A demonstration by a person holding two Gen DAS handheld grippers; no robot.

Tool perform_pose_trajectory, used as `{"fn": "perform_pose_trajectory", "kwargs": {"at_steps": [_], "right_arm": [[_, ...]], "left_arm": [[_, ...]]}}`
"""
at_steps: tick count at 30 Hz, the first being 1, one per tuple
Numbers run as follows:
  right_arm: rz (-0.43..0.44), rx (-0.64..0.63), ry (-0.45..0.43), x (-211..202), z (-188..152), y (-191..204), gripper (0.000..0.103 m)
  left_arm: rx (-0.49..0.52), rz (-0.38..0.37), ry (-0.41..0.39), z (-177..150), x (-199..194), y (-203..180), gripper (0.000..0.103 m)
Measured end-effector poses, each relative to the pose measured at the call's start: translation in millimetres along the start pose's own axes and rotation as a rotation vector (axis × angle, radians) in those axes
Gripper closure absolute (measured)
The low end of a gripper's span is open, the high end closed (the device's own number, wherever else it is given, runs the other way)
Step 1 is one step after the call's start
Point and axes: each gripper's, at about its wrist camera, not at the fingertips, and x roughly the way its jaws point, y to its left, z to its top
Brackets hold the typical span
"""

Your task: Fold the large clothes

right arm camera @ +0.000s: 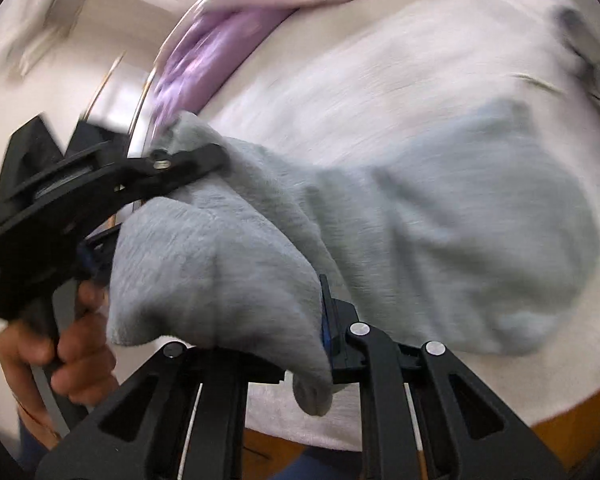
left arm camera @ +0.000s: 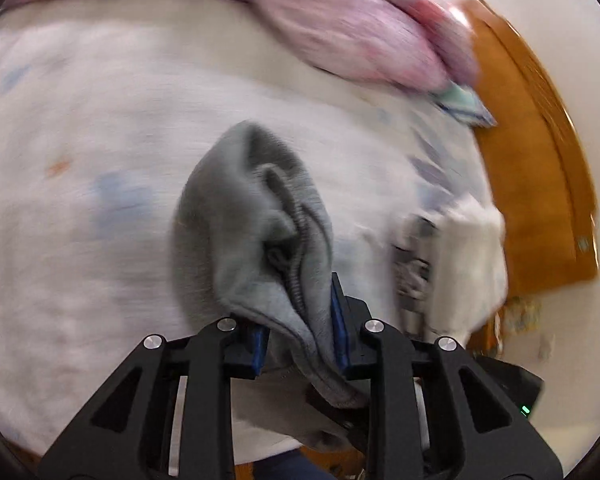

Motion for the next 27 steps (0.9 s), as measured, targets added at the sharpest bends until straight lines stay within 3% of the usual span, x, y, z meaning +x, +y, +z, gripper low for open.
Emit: {"fn": "perform_pose_trajectory", "kwargs": {"at_steps": [4, 7, 11, 13, 15, 17, 19, 22, 23, 27], "right_arm": [[-0.007, 0.251, -0.004, -16, 5, -73, 0.091], [-0.021, 0.393, 0.084, 3, 11, -126, 0.088], [-0.036, 0.476, 0.147, 23, 4, -164, 0.082], [-0.020, 0.498, 0.182, 24, 5, -168, 0.076], [-0.023, 0.470, 0.204, 15, 9, -162, 0.067], [-0.095, 0.404, 0.227, 2, 16, -161, 0.051], [-0.151, 0.336, 0.232, -18, 19, -158, 0.051], [-0.215, 0.169, 0.242, -42, 27, -136, 0.051], [-0.212, 0.112, 0.229, -51, 31, -126, 0.056], [-0.166, -0.168, 0.175, -60, 61, -76, 0.065]], "left_arm": [[0.073, -0.050, 0.127, -6, 69, -56, 0.075], [0.034, -0.057, 0.222, -13, 114, -73, 0.055], [-0.048, -0.047, 0.166, -16, 118, -69, 0.030], [-0.053, 0.010, 0.126, -16, 113, -61, 0.029], [-0.030, 0.056, 0.117, -18, 108, -49, 0.029], [0.020, 0.143, 0.101, -19, 103, -48, 0.029], [0.013, 0.153, 0.089, -19, 96, -50, 0.029], [-0.086, 0.047, 0.067, -20, 78, -41, 0.029], [-0.108, 0.022, 0.041, -22, 71, -40, 0.029], [-0.157, 0.145, -0.023, -30, 49, -23, 0.028]]}}
